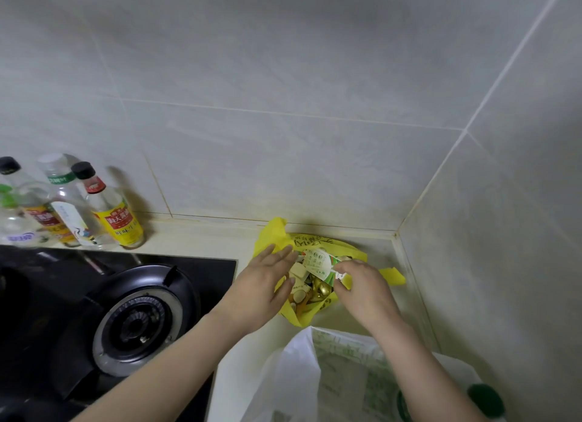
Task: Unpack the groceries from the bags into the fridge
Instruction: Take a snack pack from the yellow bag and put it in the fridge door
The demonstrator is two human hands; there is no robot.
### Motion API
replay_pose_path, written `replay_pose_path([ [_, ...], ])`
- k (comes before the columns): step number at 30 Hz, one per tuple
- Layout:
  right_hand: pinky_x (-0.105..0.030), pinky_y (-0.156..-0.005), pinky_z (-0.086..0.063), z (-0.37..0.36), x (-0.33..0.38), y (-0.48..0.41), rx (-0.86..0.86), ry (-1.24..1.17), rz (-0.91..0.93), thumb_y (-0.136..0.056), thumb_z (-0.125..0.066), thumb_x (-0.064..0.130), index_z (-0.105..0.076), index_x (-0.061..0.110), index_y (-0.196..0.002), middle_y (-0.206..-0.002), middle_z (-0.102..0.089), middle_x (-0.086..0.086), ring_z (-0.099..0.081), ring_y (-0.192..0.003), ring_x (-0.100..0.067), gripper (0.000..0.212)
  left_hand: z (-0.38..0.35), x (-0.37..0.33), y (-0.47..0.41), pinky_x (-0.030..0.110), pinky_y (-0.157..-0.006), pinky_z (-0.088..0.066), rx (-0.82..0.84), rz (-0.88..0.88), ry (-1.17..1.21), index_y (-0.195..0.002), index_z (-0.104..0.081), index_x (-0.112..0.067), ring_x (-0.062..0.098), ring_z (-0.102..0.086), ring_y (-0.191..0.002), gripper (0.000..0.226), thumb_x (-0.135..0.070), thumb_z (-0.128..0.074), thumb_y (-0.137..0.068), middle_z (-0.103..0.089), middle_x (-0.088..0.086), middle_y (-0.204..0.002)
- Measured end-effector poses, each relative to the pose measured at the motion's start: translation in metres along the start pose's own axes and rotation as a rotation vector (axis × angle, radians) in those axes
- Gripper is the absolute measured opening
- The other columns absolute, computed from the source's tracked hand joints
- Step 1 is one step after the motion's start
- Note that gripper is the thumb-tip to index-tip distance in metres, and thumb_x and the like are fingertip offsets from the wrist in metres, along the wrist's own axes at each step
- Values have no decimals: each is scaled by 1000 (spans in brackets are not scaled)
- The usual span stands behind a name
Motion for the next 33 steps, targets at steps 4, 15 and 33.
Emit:
replay_pose_path([
  [4,-32,-99,-43,-7,-6,-4,33,113,21,-91,-58,26,-65,20,-123,-123,-65,0,-54,-118,-20,33,-16,13,-11,42,-113,-26,175,-22,-385,-144,-39,-25,32,-24,-142,83,-61,-2,-80,-49,-1,-143],
  [15,-32,-101,-41,-10,-21,-11,17,180,-3,-88,-59,24,-60,20,-127,-133,-57,2,-50,-122,-22,39,-20,-17,-27,39,-87,-46,69,-136,-377,-109,-57,-14,27,-49,-103,40,-45,-44,-87,-59,3,-106],
  [33,-33,-102,-40,-23,-8,-1,41,121,0,-89,-59,25,-59,17,-128,-129,-58,-1,-48,-123,-22,40,-5,64,3,33,-67,-41,82,236,-513,-96,-49,-13,26,-64,-66,44,-49,-67,-80,-65,2,-69],
])
Point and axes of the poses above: each hand's wrist, its own y-axis away from the middle knuckle, its own z-axis out of the back of the hand, x = y × z, the point moved 8 cm from there along -y, towards the middle knuckle
